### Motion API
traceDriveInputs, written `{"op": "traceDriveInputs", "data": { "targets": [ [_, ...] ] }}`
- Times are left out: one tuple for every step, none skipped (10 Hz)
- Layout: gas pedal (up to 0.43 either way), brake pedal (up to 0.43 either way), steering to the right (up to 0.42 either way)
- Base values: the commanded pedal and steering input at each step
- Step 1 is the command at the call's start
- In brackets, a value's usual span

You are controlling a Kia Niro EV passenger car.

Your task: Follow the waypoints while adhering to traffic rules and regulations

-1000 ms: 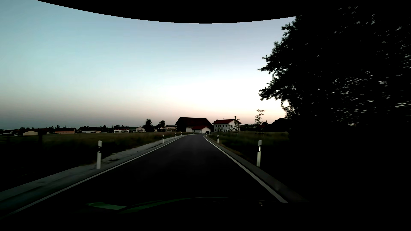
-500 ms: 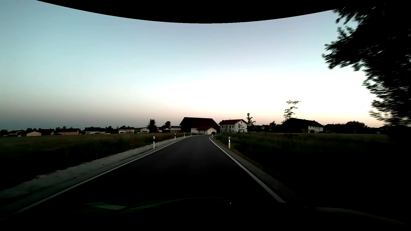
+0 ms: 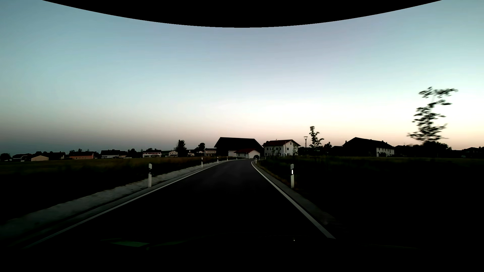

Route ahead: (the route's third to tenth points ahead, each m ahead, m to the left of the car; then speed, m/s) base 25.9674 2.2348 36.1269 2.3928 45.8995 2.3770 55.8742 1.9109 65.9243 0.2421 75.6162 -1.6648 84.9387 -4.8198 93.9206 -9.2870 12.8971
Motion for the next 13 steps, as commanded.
{"op": "traceDriveInputs", "data": {
  "targets": [
    [0.11,0.0,-0.01],
    [0.11,0.0,-0.01],
    [0.11,0.0,-0.007],
    [0.11,0.0,-0.006],
    [0.11,0.0,-0.006],
    [0.11,0.0,-0.006],
    [0.11,0.0,-0.003],
    [0.11,0.0,-0.002],
    [0.11,0.0,-0.001],
    [0.098,0.0,-0.001],
    [0.098,0.0,0.0],
    [0.087,0.0,-0.001],
    [0.079,0.0,-0.001]
  ]
}}
